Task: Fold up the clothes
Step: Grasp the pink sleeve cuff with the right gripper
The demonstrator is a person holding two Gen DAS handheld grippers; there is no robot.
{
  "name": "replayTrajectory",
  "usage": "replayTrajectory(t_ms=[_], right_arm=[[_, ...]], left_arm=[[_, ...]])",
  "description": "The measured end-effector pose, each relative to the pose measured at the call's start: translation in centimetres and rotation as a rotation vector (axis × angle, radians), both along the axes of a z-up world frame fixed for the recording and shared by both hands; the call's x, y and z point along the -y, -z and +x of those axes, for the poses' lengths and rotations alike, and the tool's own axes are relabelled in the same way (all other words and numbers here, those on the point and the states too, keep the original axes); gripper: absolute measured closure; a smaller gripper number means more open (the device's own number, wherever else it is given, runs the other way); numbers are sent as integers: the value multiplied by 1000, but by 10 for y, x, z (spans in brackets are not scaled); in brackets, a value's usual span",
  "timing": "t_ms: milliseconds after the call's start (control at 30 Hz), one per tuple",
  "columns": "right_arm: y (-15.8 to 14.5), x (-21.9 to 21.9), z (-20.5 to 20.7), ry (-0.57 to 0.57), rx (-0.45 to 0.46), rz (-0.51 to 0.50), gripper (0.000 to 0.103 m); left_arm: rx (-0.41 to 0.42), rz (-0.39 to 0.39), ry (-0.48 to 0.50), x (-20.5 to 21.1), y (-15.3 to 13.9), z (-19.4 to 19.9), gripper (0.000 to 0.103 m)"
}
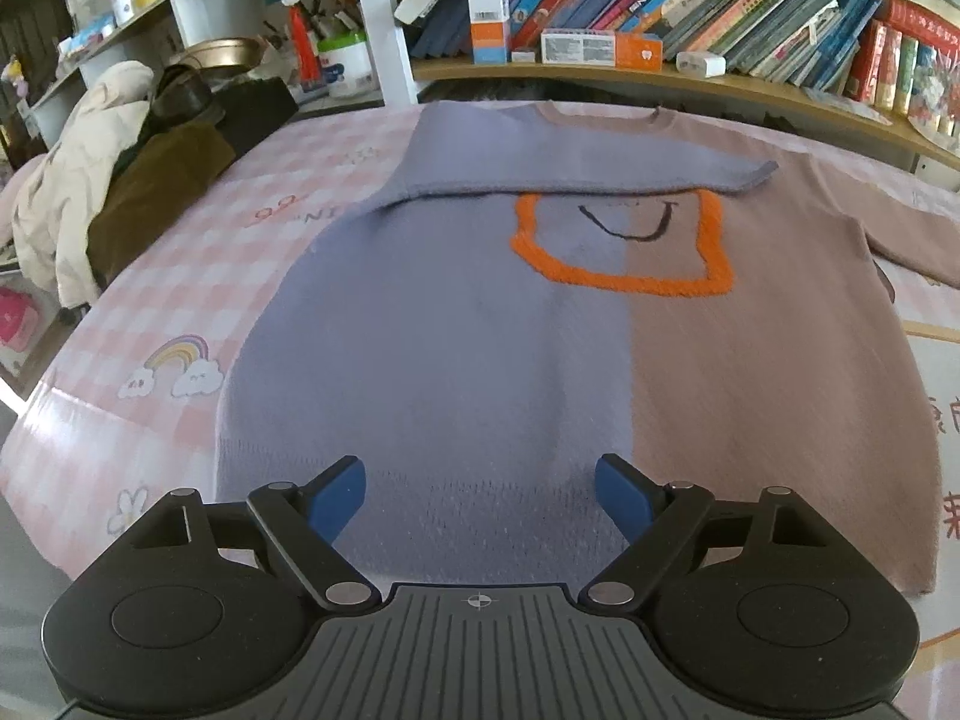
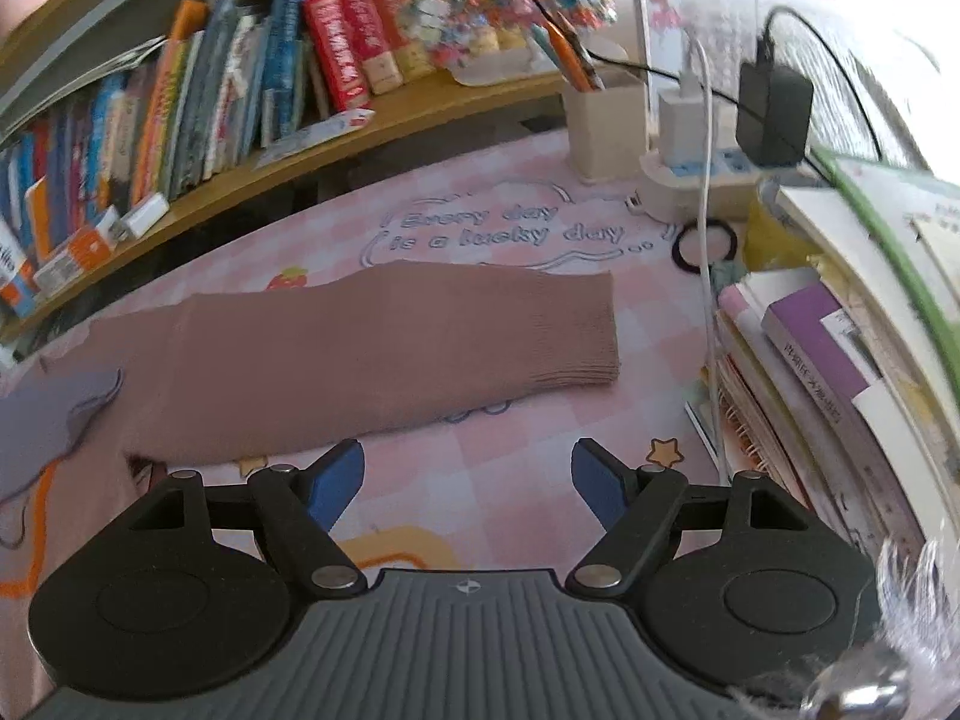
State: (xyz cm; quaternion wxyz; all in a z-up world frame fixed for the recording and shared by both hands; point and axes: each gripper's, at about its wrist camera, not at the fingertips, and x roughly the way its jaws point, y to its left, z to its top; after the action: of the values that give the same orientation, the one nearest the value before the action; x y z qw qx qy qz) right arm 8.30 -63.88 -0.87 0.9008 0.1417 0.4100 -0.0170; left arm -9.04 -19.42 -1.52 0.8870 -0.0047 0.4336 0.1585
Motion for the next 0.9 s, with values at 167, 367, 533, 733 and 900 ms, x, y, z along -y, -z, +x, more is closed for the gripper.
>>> replayTrajectory(t_ms=[167,367,533,733,900], right_arm=[[8,12,13,33,-22,52,30],[13,19,28,50,-32,55,31],[14,20,41,54,-24,51,31],[16,16,57,57,12,81,31],[18,14,70,74,37,148,42]], left_arm=[[-14,11,-21,2,-1,-5,17],[-30,19,-55,-1,0,-12,17],[-42,24,-81,-5,0,-15,17],[-48,28,-103,-8,0,-16,17],[-52,32,-103,-8,1,-14,17]])
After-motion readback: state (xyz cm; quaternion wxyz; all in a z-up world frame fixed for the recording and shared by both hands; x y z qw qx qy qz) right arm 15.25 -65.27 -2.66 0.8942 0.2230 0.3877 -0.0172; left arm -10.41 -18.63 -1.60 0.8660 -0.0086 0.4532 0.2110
